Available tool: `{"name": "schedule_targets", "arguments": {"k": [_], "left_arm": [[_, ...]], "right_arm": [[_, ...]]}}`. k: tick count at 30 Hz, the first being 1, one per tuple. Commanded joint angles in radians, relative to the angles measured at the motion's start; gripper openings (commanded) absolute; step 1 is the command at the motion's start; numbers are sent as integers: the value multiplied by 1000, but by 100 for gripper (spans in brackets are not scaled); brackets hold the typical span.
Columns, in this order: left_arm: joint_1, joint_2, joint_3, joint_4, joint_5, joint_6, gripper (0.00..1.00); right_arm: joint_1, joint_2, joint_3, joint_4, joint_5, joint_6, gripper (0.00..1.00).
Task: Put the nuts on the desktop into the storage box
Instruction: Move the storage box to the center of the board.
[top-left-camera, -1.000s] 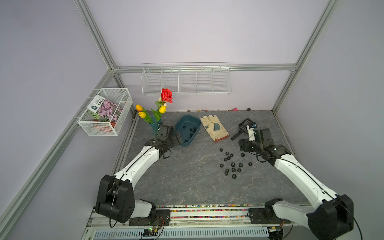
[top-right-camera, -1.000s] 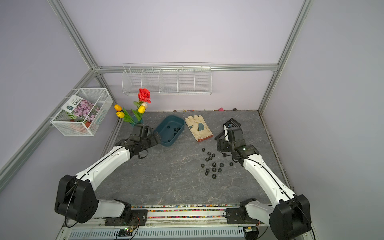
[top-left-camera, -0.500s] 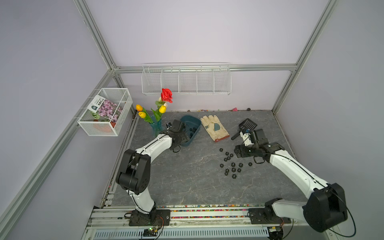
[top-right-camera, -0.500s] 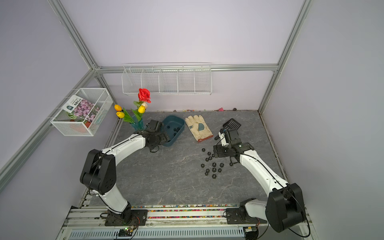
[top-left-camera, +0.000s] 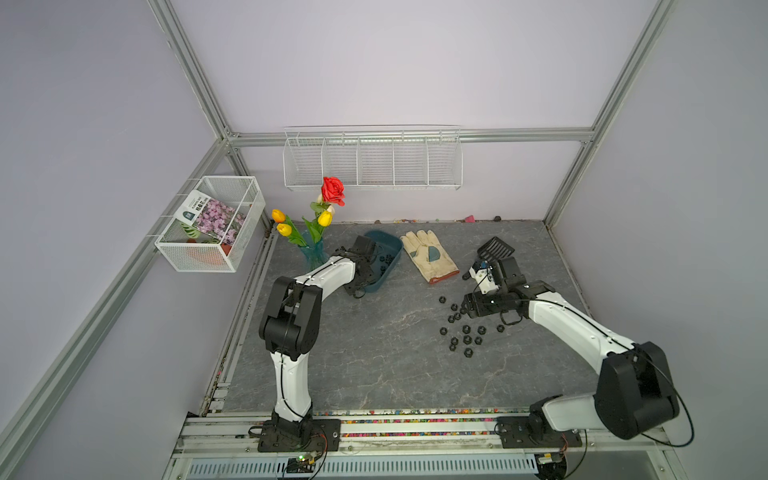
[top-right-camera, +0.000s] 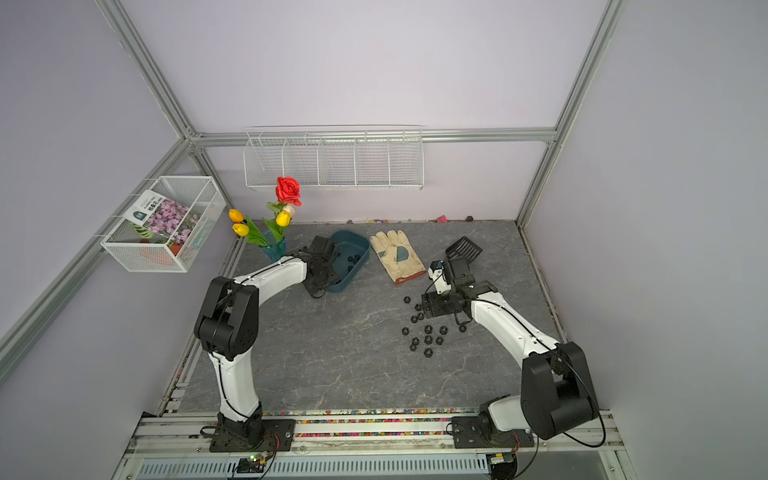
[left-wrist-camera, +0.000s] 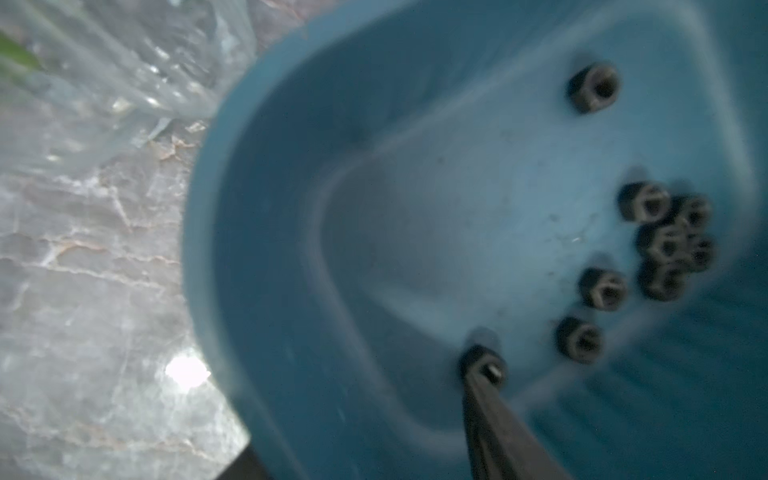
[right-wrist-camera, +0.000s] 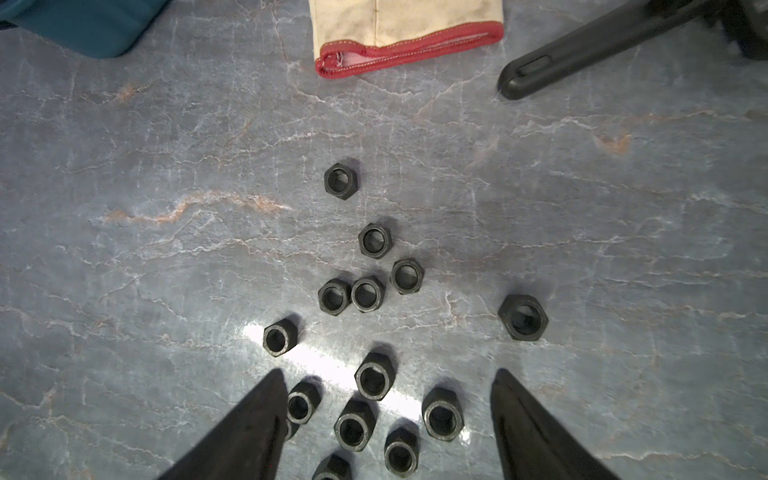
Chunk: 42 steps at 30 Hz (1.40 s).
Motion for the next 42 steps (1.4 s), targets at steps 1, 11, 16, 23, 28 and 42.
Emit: {"name": "schedule_targets", "arguments": {"k": [1, 11, 16, 23, 28, 42], "left_arm": [[5, 2, 11, -21, -7, -14, 37], [-8, -38, -35, -30, 37, -62, 0], [-34, -110, -72, -76, 12, -91, 0], [-61, -284, -224, -110, -12, -109, 0], [-61, -453, -383, -105, -21, -137, 0], [-61, -602, -519, -116, 37, 56, 0]], "right_arm": [[3, 8, 19, 26, -37, -21, 78], [3, -18, -1, 41, -74, -9, 76], [8, -51, -23, 47, -112, 4, 75], [59, -101, -39, 12, -80, 19, 75], [120, -127, -57, -3, -61, 55, 76], [260, -123, -87, 6, 28, 218, 75]]}}
